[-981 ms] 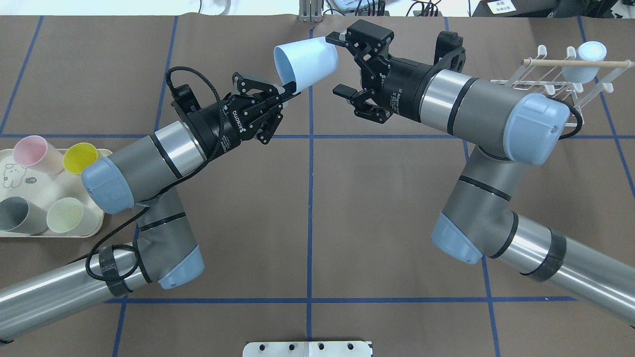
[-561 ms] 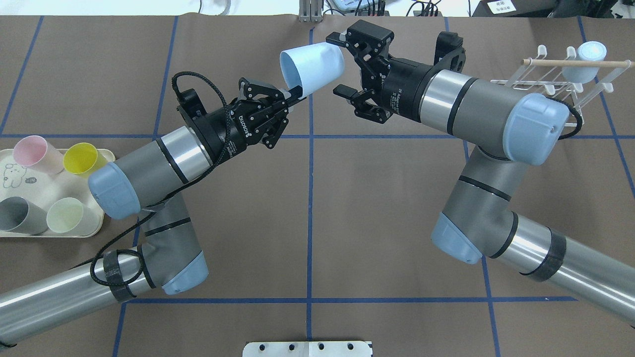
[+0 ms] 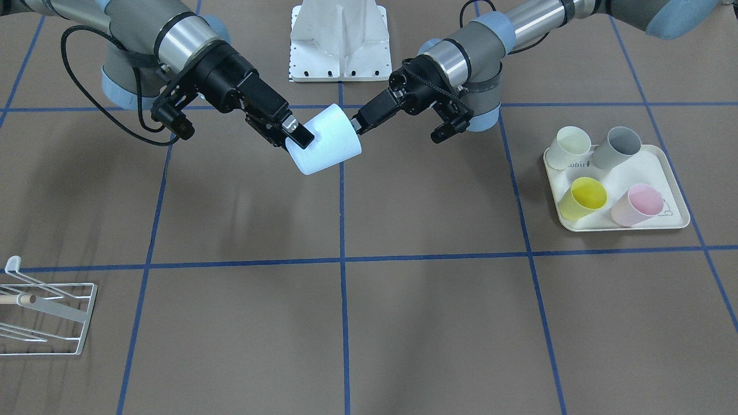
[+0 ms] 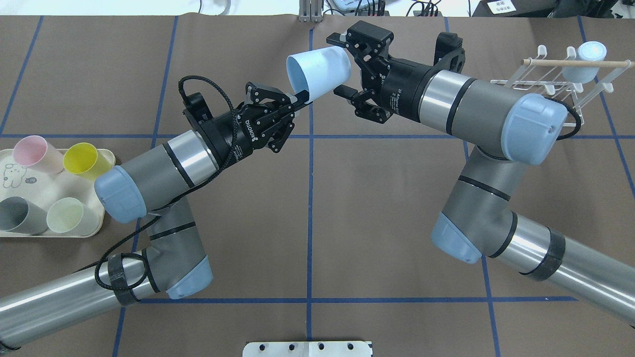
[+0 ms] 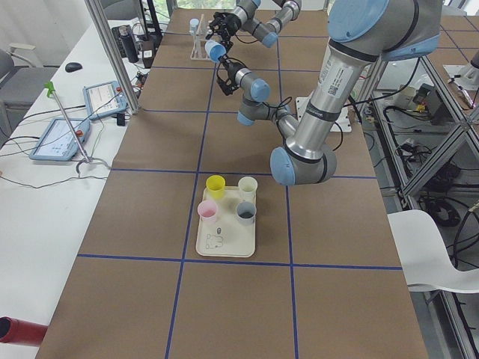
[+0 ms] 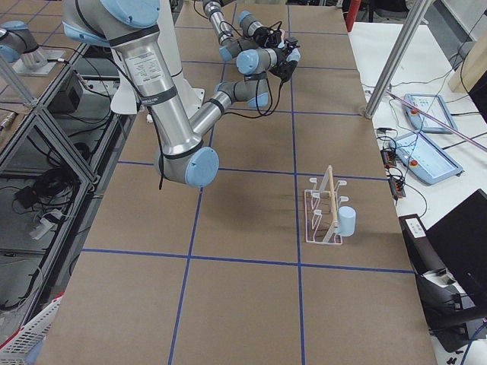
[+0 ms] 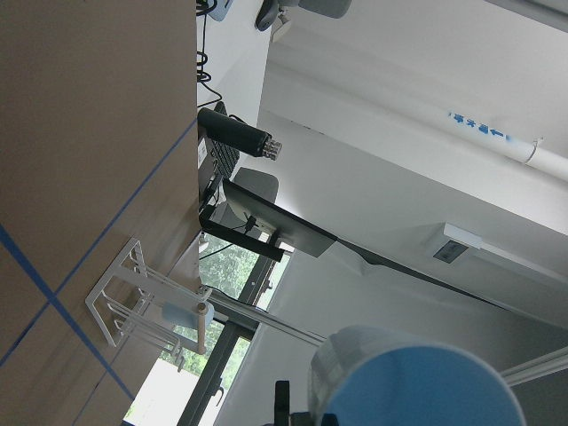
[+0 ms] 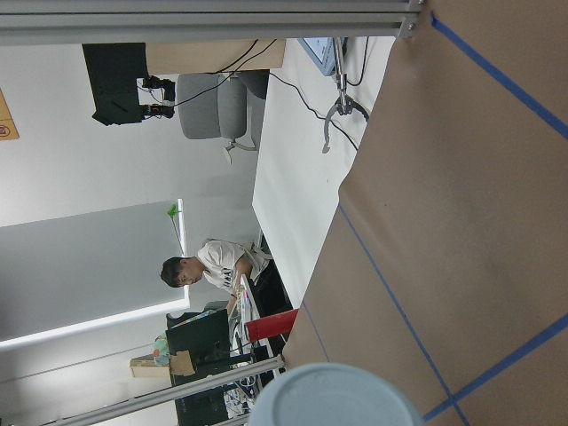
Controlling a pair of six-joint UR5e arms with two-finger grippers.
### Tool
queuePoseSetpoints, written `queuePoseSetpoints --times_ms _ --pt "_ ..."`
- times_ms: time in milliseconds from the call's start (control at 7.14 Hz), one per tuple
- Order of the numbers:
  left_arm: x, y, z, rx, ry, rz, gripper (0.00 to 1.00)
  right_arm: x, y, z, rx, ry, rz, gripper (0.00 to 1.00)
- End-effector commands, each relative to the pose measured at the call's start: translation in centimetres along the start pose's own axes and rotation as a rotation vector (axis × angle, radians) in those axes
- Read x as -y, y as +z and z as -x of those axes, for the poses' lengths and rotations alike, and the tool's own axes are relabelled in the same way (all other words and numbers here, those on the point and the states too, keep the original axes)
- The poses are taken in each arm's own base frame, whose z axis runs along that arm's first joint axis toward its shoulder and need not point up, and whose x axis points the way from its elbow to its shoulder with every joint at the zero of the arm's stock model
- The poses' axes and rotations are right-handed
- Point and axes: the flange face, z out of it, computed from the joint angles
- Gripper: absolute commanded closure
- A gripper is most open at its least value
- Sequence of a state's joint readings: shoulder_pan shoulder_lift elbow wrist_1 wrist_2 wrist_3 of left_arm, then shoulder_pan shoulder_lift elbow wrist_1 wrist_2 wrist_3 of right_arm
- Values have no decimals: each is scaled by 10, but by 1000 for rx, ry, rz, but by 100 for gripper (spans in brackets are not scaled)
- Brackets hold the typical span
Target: Transfer IKEA cup to right arm and place on rack
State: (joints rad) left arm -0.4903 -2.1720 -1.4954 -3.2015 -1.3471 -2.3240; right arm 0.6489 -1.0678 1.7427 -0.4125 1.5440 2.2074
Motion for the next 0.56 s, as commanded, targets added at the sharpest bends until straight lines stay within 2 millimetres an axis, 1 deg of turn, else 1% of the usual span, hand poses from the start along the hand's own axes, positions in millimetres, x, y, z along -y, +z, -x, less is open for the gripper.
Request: queuePoseSetpoints --times_ms 0,140,280,420 --pt "-4 4 -2 0 -1 1 100 0 0 0 3 0 -4 0" --pt "-4 5 -2 -1 -1 2 100 0 0 0 3 0 -4 0" --pt "-6 4 1 5 -3 3 100 0 0 0 4 0 -4 1" --pt "-7 6 4 17 -2 -5 100 0 0 1 6 3 -4 41"
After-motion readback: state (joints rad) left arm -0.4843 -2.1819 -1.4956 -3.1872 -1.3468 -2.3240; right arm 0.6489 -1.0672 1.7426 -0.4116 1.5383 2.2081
